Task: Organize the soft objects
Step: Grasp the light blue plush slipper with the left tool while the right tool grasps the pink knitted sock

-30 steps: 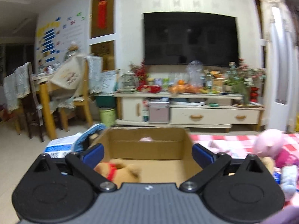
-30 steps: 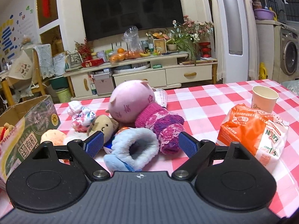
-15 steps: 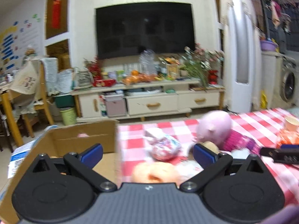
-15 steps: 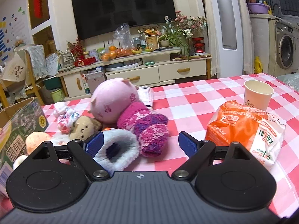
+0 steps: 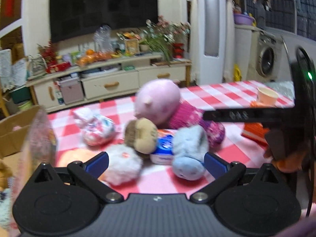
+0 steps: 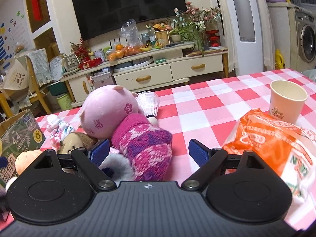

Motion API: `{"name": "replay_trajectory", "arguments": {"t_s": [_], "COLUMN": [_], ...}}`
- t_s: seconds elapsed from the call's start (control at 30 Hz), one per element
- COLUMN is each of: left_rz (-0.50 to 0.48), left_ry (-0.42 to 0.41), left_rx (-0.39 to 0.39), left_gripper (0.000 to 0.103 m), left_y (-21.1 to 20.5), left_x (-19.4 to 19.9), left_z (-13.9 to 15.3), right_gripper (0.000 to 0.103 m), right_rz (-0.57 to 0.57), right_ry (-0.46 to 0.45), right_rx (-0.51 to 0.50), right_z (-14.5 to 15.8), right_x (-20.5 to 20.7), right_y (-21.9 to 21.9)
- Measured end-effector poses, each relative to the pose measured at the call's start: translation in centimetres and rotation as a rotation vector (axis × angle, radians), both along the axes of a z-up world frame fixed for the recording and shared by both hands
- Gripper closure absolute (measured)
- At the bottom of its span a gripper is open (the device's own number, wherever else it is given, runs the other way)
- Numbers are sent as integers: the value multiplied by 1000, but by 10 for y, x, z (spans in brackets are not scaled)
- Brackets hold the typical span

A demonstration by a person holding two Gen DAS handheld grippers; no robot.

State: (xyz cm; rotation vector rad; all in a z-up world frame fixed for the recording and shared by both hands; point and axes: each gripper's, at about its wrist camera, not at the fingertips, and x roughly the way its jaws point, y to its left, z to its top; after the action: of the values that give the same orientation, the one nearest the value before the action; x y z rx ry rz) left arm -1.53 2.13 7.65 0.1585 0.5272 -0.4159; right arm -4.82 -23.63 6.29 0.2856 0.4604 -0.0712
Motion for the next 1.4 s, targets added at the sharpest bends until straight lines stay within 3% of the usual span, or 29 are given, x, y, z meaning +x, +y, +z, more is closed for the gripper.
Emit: {"name": "replay_trajectory", "arguments": {"t_s": [0.23,0.57,0.97,1.27,1.4], "left_rz": [-63,-38,19,46,50], "left_ry": [66,134,196,204,200], "left_rx": [45,45,-3,-15,-11], "left_gripper": [2,10,35,63,66], "left_y": [-37,-67,-71,-65,-62], "left_x": [9,36,56,63,66], "left_z": [-19,-34,-43,-44,-45], "right_gripper": [0,0,0,0,0], "right_rz": [30,129,149,155,150], "right_ry": [25,50,85,106,114], "right_rx": [45,84,141,174,181], "right_z": [-11,-19,-30,-32,-33], "right_x": [26,50,63,66,66], "right_y": [-18,-24,-24,-17,-17]}}
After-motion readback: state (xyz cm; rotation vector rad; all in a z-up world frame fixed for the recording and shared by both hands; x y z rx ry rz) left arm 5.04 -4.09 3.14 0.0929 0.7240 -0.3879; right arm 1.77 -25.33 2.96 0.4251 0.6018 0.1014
